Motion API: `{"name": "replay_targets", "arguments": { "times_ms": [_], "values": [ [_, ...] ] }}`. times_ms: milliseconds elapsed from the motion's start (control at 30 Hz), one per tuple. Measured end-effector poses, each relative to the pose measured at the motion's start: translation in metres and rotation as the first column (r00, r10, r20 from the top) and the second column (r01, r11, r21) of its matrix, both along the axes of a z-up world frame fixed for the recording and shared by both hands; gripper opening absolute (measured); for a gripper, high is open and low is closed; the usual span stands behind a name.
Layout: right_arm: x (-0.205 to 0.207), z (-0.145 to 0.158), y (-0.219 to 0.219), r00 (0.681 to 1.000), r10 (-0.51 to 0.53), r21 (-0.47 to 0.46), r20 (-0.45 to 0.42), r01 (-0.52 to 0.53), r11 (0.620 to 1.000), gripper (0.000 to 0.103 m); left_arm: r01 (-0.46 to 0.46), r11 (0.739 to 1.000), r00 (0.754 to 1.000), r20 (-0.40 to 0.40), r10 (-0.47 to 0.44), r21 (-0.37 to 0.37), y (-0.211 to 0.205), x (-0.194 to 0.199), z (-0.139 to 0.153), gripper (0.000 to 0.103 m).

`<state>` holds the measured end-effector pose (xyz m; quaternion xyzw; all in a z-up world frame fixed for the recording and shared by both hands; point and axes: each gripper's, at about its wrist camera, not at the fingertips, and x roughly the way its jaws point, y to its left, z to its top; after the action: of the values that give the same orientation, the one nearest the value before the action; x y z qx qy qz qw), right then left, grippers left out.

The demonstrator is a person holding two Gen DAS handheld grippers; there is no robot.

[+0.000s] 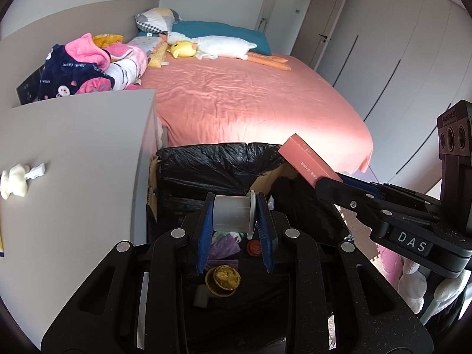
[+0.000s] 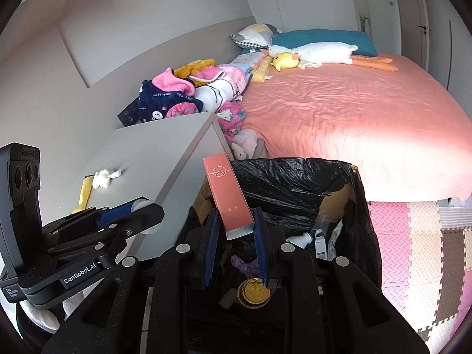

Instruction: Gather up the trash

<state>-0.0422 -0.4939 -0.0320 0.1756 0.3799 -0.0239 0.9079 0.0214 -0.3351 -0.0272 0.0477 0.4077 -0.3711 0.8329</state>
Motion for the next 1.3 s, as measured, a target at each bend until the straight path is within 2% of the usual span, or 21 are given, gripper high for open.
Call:
{"name": "replay_targets", "arguments": {
  "times_ms": [267,367,400,433,467,500,533,567,667,933,1300],
  "values": [
    [0.001,-0.006,-0.009,1.0,-0.024,0.012,-0.012,0.025,1.0,0.025,0.014,1.0,1.0,-0.016,-0.013,0.01,-0.005,0.002,-0.007,0.027],
    [-0.001,-0.002,-0.013,0.999,-0.04,0.017,0.001,0.04,0.999,0.025,0.043,0.999,0.999,-0.03,-0.044,-0.012,-0.006,0.003,-0.007,0.027],
    [-0.003,0.0,-0.016,0.999,-0.052,0.023,0.015,0.051,0.998,0.025,0.068,0.997,0.997,-0.042,-0.069,-0.023,-0.006,0.003,-0.006,0.038],
    [-0.005,0.002,-0.019,0.997,-0.066,0.038,0.031,0.064,0.997,0.027,0.08,0.997,0.995,-0.058,-0.081,-0.024,-0.007,0.002,-0.006,0.055],
    [-0.006,0.003,-0.023,0.996,-0.08,0.056,0.041,0.078,0.995,0.037,0.077,0.997,0.995,-0.068,-0.078,-0.017,-0.008,0.003,-0.004,0.095],
    [-0.009,0.005,-0.028,0.993,-0.104,0.079,0.054,0.1,0.992,0.046,0.059,0.998,0.997,-0.055,-0.06,-0.016,-0.007,0.002,-0.002,0.096],
    [-0.01,0.006,-0.031,0.99,-0.124,0.086,0.061,0.118,0.989,0.061,0.054,0.998,0.998,-0.03,-0.055,-0.032,-0.005,0.0,0.002,0.096],
    [-0.011,0.007,-0.033,0.988,-0.144,0.083,0.064,0.139,0.987,0.069,0.049,0.998,0.999,-0.018,-0.049,-0.04,-0.003,0.0,0.004,0.096],
    [-0.012,0.009,-0.035,0.985,-0.162,0.065,0.058,0.158,0.985,0.076,0.025,0.999,0.999,-0.02,-0.026,-0.043,0.002,0.003,0.005,0.096],
    [-0.006,0.009,-0.032,0.988,-0.144,0.077,0.051,0.14,0.987,0.078,-0.025,0.999,1.0,-0.01,0.025,-0.042,0.013,0.01,0.005,0.096],
    [0.017,0.007,0.002,0.997,-0.07,0.052,0.037,0.068,0.996,0.078,-0.094,0.995,0.995,0.012,0.095,-0.046,0.047,0.022,0.006,0.096]
  ]
}}
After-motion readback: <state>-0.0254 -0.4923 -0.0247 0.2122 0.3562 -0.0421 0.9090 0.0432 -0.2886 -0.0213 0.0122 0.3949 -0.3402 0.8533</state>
